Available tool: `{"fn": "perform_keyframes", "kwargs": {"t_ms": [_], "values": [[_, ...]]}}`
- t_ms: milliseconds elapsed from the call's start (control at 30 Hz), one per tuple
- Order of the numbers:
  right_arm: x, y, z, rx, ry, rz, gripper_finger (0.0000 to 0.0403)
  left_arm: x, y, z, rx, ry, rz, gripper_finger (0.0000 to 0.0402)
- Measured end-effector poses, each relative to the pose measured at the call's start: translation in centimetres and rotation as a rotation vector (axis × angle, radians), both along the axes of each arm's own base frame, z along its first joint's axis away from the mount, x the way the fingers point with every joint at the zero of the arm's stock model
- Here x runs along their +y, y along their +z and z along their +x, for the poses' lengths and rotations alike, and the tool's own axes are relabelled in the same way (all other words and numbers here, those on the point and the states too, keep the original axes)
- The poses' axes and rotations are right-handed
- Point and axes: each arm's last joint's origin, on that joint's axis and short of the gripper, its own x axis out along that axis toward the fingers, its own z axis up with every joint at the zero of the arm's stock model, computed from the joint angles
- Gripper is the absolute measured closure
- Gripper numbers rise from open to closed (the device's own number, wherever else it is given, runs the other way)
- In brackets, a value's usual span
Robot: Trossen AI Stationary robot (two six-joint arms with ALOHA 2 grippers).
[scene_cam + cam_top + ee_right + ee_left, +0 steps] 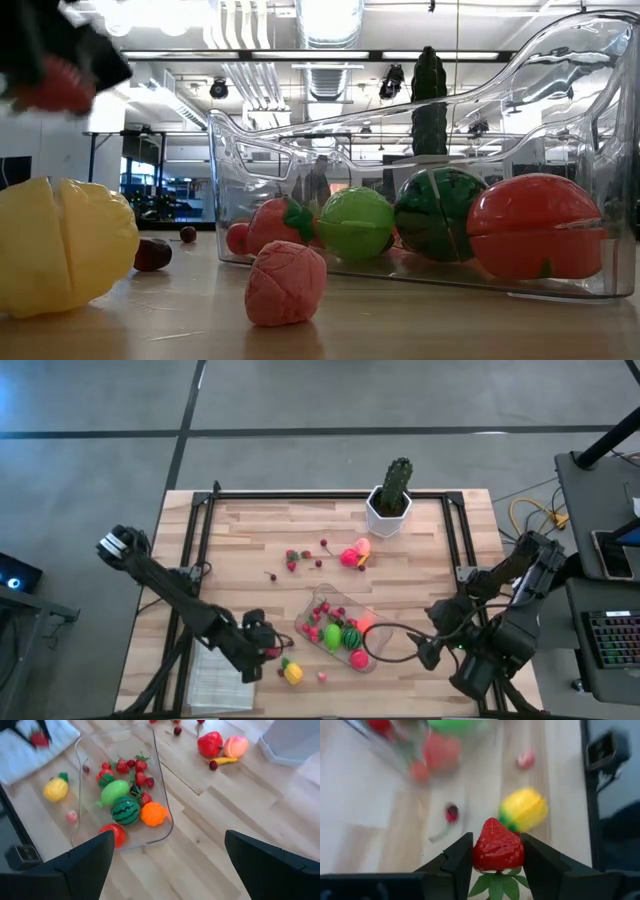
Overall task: Pick and placing Produce into tupperware
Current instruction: Put the red strawberry into the transparent bin, then put the pink peach into the transparent bin
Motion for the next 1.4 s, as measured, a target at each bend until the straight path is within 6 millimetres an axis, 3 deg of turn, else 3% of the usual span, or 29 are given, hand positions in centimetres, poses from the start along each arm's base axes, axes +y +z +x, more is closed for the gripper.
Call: {"fn": "perform_keyframes", "kwargs": {"t_ms": [100, 233, 533, 633, 767, 967, 1233, 1400], "values": [[-0.3, 0.4, -0.3, -0.008, -0.023, 0.037, 0.0033, 1.1, 1.8, -0.1, -0.080, -0.014, 0.026, 0.0268], [-0.5, 0.6, -0.4, -0.007, -0.005, 0.032, 0.0033, 2.5, 3.0, 1.3, -0.120, -0.114, 0.104, 0.0268], [-1.0, 1.1, -0.7, -0.035, 0.000, 0.030, 0.0033, 5.7, 4.5, 8.6, -0.266, -0.157, 0.150, 0.0267], [-1.0, 1.1, -0.7, -0.035, -0.001, 0.034, 0.0033, 6.5, 4.0, 10.7, -0.246, -0.134, 0.156, 0.0267], [-1.0, 1.2, -0.7, -0.035, -0.001, 0.037, 0.0033, 7.4, 2.1, 12.8, -0.160, -0.093, 0.006, 0.0267], [-1.0, 1.2, -0.7, -0.034, 0.000, 0.036, 0.0033, 8.0, 0.6, 14.0, -0.098, -0.033, -0.043, 0.0244], [-1.0, 1.2, -0.7, -0.019, 0.038, 0.006, 0.0033, 8.3, 2.6, 14.4, -0.170, 0.002, -0.030, 0.0142], [-0.9, 1.3, -0.9, -0.026, 0.037, 0.020, 0.0033, 8.6, 4.6, 13.4, -0.215, 0.046, -0.086, 0.0119]]}}
